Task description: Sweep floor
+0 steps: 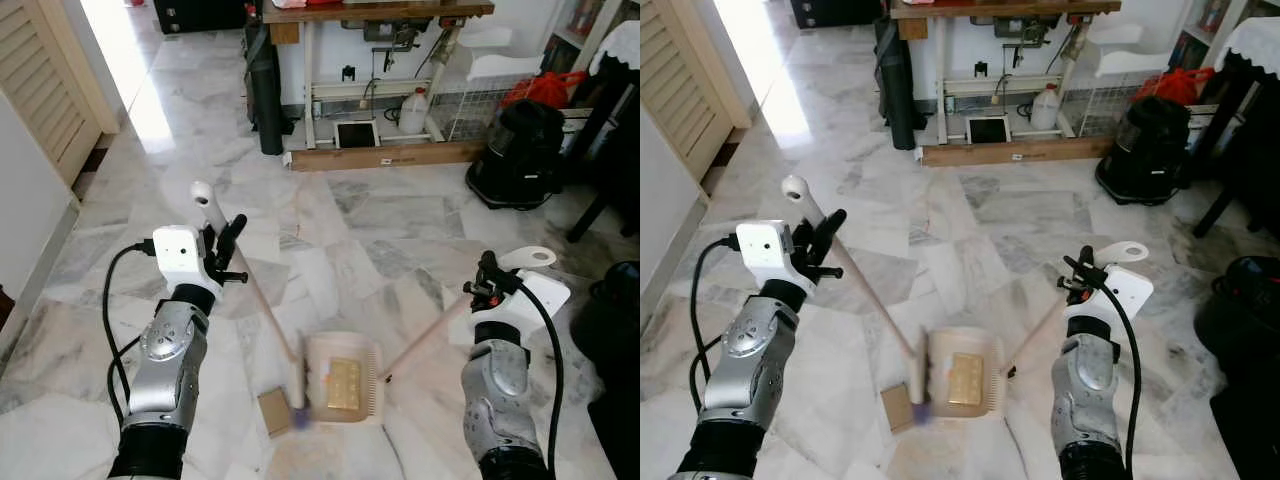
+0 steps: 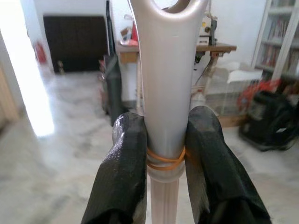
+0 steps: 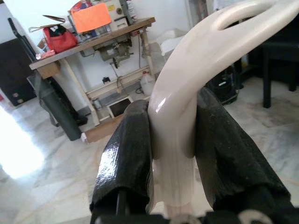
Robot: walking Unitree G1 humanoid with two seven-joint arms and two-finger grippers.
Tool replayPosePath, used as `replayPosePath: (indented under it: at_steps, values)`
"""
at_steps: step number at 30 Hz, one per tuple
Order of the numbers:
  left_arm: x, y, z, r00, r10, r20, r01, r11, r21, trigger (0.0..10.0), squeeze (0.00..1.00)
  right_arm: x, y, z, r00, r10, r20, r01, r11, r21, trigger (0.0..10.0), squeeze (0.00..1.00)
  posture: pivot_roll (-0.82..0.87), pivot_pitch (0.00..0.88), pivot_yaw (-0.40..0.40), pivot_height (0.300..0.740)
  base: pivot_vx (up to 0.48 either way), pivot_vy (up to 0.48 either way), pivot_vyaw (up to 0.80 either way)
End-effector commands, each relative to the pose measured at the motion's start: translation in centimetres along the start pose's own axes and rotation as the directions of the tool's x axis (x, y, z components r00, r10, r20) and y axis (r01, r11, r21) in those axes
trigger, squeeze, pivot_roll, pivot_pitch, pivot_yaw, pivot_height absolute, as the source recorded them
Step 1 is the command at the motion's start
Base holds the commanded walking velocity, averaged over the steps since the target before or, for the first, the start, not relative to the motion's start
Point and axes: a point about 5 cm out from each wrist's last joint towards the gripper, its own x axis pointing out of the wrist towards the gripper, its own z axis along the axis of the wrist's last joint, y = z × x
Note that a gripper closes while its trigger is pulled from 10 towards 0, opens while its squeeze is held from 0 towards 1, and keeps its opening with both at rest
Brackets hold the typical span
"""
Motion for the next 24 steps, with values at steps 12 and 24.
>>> replayPosePath:
  at_steps: [12, 24]
  values:
    - [-0.7, 0.8, 1.2, 0.996, 0.015, 0.087, -0.028, 0.989, 0.148, 10.0, 0.0, 0.6, 1.6, 3.1, 0.988, 0.073, 0.14, -0.065, 0.996, -0.058, 10.0, 0.0, 0.02, 0.0, 0.018, 0.74, 0.0, 0.0, 0.0]
    - [-1.3, -0.2, -0.1, 0.998, 0.031, 0.053, -0.034, 0.998, 0.052, 10.0, 0.0, -0.3, 1.9, 4.1, 0.974, 0.122, 0.188, -0.099, 0.987, -0.128, 10.0, 0.0, -0.02, 0.0, -0.006, 0.74, 0.0, 0.0, 0.31]
